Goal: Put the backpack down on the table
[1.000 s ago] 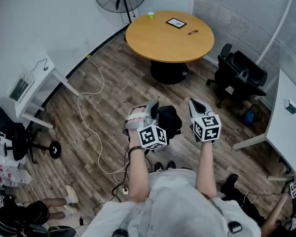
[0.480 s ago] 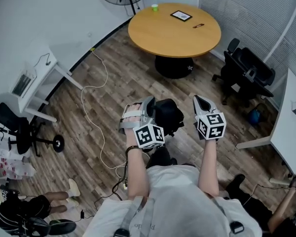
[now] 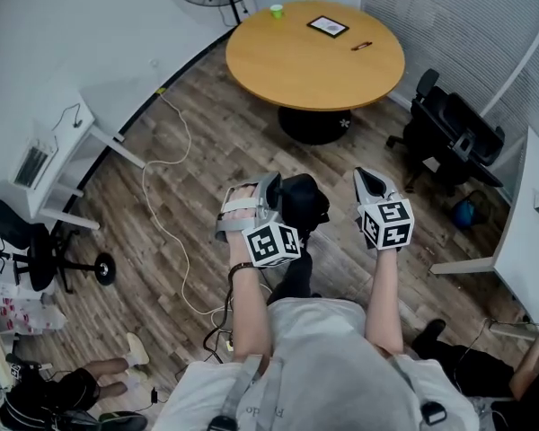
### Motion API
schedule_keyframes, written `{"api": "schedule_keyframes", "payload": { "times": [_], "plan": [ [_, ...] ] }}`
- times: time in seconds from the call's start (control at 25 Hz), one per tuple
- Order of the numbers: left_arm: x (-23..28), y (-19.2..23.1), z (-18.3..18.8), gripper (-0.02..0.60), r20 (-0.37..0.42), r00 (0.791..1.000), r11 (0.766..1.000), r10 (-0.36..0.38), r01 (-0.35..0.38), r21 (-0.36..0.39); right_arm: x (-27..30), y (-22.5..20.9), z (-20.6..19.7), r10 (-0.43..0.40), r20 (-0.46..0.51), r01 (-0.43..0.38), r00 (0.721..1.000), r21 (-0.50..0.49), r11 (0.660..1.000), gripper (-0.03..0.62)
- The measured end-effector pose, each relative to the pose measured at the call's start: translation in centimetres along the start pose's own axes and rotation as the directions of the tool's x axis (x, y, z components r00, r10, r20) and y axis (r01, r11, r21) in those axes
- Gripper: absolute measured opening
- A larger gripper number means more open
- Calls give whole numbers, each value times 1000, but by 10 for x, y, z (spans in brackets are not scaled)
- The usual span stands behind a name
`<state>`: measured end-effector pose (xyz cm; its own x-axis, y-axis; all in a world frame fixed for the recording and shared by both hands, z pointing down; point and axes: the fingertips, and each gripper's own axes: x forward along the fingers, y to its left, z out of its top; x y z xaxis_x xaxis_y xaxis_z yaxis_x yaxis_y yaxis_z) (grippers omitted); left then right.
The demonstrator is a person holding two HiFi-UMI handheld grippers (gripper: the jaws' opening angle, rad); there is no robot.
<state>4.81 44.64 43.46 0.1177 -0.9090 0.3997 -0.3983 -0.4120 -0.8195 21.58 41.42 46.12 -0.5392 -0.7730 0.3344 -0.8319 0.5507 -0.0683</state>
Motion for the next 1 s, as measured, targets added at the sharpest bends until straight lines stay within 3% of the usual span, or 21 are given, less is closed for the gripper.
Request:
{"api": "schedule_keyframes", "payload": {
  "times": [0.56,0.72,1.0],
  "plan": [
    [131,78,-26,5,39,999,1000,-14,15,-21,129,-56,50,-44,-17,44,999,4,999,0],
    [168,105,-33,5,62,998,999,22,-21,-27,174,-73,66,-48,2,48,999,2,999,0],
    [223,162,-53,5,83,996,998,27,-32,50,231,-98,88,-56,25,56,998,17,998,0]
  ]
}}
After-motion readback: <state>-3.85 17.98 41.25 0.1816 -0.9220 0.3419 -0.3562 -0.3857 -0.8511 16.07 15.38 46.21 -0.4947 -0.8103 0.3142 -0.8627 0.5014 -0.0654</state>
